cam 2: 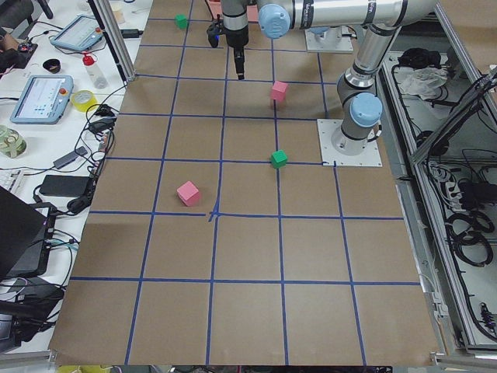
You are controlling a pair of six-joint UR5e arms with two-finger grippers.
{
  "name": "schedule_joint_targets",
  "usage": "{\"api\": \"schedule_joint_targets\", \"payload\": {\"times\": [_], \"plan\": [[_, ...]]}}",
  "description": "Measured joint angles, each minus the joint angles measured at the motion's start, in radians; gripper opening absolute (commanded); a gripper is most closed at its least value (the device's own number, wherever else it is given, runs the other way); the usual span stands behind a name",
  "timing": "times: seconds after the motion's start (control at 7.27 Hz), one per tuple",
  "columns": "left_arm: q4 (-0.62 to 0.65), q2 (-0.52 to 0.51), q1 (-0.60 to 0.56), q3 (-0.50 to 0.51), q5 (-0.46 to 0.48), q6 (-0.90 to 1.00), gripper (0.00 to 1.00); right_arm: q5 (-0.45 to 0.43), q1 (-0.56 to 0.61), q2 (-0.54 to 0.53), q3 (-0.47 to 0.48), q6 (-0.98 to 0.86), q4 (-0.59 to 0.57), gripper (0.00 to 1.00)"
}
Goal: Align button upright
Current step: 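Lower the right gripper into the bin and grasp the button switch, then lift the button switch out of the bin with the right gripper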
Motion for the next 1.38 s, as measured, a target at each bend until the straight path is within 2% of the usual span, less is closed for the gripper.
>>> {"api": "schedule_joint_targets", "payload": {"times": [0.14,0.28,0.83,0.96,1.1,1.38], "plan": [[0.001,-0.004,0.003,0.004,0.003,0.0,1.0,-0.003,0.0,0.001,0.0,0.0,0.005,0.05],[0.001,-0.001,0.005,0.008,0.004,0.0,1.0,-0.005,0.0,0.0,0.0,-0.002,0.009,0.0],[-0.04,0.032,0.0,0.018,-0.011,0.0,1.0,0.004,0.001,-0.012,-0.012,-0.002,0.018,0.0],[-0.066,0.038,-0.002,0.02,-0.033,-0.004,1.0,0.005,0.005,-0.023,-0.037,-0.001,0.05,0.0],[-0.087,0.04,-0.004,0.022,-0.063,-0.011,1.0,0.006,0.016,-0.041,-0.092,0.0,0.126,0.0],[-0.096,0.03,-0.005,0.021,-0.197,-0.014,1.0,0.004,0.069,-0.079,-0.253,0.007,0.316,0.0]]}}
